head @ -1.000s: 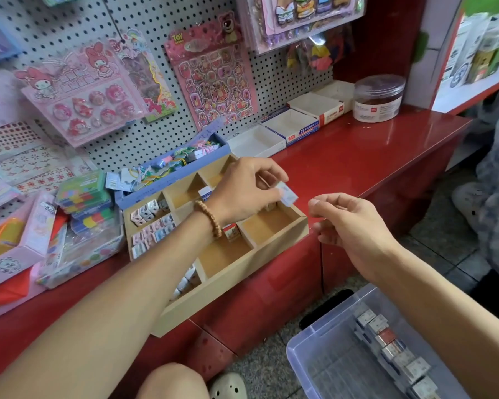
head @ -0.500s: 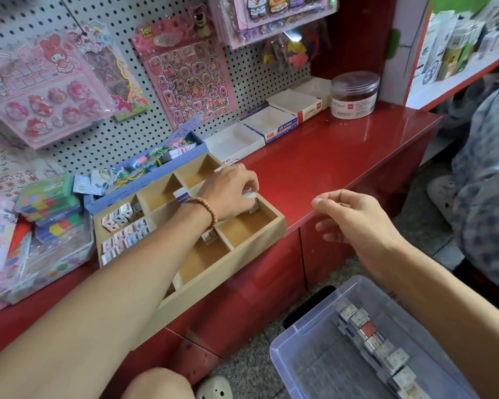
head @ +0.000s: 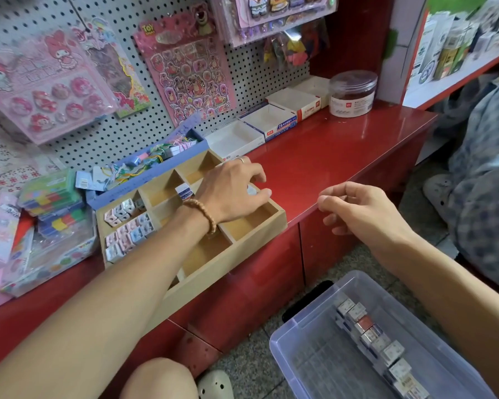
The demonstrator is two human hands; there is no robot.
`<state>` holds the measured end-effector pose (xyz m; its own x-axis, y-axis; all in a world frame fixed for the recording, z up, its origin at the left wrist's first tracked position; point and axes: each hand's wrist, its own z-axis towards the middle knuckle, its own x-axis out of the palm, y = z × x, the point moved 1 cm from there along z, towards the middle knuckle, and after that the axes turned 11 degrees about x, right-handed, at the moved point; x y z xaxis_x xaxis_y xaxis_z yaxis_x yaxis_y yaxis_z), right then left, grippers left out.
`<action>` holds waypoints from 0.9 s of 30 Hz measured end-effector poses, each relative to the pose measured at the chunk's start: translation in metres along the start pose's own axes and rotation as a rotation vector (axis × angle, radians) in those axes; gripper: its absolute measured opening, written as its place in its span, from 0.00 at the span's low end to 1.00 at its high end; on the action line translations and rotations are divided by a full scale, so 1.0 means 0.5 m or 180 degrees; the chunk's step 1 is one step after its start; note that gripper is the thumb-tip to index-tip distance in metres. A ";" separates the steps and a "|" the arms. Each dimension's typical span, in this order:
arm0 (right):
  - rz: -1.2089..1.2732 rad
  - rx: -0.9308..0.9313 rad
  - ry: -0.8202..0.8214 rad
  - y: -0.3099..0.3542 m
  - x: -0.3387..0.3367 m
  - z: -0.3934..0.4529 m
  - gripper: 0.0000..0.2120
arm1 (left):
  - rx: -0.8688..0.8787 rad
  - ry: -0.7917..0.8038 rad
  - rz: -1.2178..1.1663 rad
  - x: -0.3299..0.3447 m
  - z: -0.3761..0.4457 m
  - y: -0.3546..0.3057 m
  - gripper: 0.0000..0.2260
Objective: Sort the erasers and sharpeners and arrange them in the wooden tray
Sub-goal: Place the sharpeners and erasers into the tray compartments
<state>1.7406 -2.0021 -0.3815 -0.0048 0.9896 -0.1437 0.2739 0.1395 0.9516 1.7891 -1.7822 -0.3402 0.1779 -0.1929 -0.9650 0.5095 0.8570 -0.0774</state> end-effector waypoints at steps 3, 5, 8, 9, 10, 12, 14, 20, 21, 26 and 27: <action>-0.0137 -0.0121 -0.0019 0.005 -0.008 -0.022 0.02 | -0.0014 -0.0203 -0.0446 -0.004 -0.035 -0.040 0.10; -0.0278 -0.0189 -0.0043 0.005 -0.016 -0.042 0.02 | 0.0028 -0.0149 -0.0844 0.001 -0.067 -0.080 0.11; -0.0583 -0.0319 -0.0173 -0.001 -0.035 -0.076 0.02 | 0.0126 0.0168 -0.1352 0.024 -0.122 -0.152 0.11; -0.0669 -0.0359 -0.0224 -0.005 -0.042 -0.087 0.02 | 0.0135 0.0252 -0.1502 0.034 -0.142 -0.175 0.09; -0.0732 -0.0389 -0.0267 -0.011 -0.051 -0.099 0.03 | 0.0143 0.0308 -0.1638 0.046 -0.160 -0.196 0.08; -0.0858 -0.0451 -0.0361 -0.026 -0.068 -0.120 0.03 | 0.0155 0.0443 -0.1853 0.076 -0.193 -0.237 0.06; -0.1030 -0.0453 -0.0511 -0.047 -0.082 -0.142 0.03 | 0.0137 0.0617 -0.2051 0.116 -0.228 -0.275 0.04; -0.0935 0.0166 -0.0736 -0.221 -0.105 -0.187 0.01 | -0.0153 0.1153 -0.2363 0.283 -0.338 -0.357 0.06; -0.0869 0.0329 -0.0759 -0.267 -0.105 -0.193 0.01 | -0.0190 0.1249 -0.2342 0.310 -0.354 -0.366 0.05; -0.0651 0.1467 -0.0792 -0.533 -0.086 -0.215 0.02 | -0.0479 0.1596 -0.2293 0.425 -0.415 -0.392 0.10; -0.0600 0.1694 -0.0770 -0.577 -0.080 -0.216 0.02 | -0.0518 0.1641 -0.2269 0.442 -0.422 -0.393 0.10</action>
<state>1.5579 -2.0784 -0.6207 0.1014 0.9050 -0.4131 0.7325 0.2131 0.6465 1.5507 -1.8926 -0.5914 -0.5559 -0.5005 -0.6637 0.2216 0.6803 -0.6986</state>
